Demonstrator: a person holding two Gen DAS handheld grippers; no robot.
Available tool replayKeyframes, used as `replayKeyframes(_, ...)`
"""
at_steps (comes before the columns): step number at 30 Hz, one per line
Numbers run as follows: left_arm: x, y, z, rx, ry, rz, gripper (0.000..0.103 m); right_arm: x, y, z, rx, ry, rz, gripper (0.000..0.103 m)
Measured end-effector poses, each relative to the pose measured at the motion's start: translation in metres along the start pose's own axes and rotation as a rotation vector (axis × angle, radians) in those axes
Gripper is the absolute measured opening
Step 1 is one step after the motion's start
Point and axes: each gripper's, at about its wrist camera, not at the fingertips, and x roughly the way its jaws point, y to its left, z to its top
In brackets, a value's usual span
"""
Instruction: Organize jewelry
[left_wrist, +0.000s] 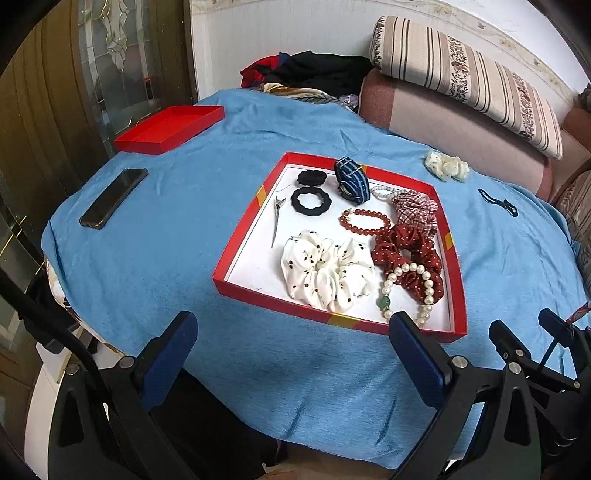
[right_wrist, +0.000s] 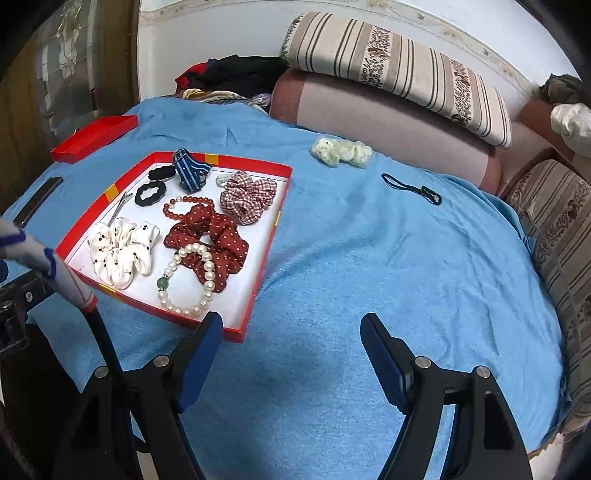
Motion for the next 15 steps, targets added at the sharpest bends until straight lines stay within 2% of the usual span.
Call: replayKeyframes(15,0.013,0.012,0.002,-0.014,0.034,-0.005,0.103,0.002,0.015,0.014,-0.031,-0.017,-0.003,0.081)
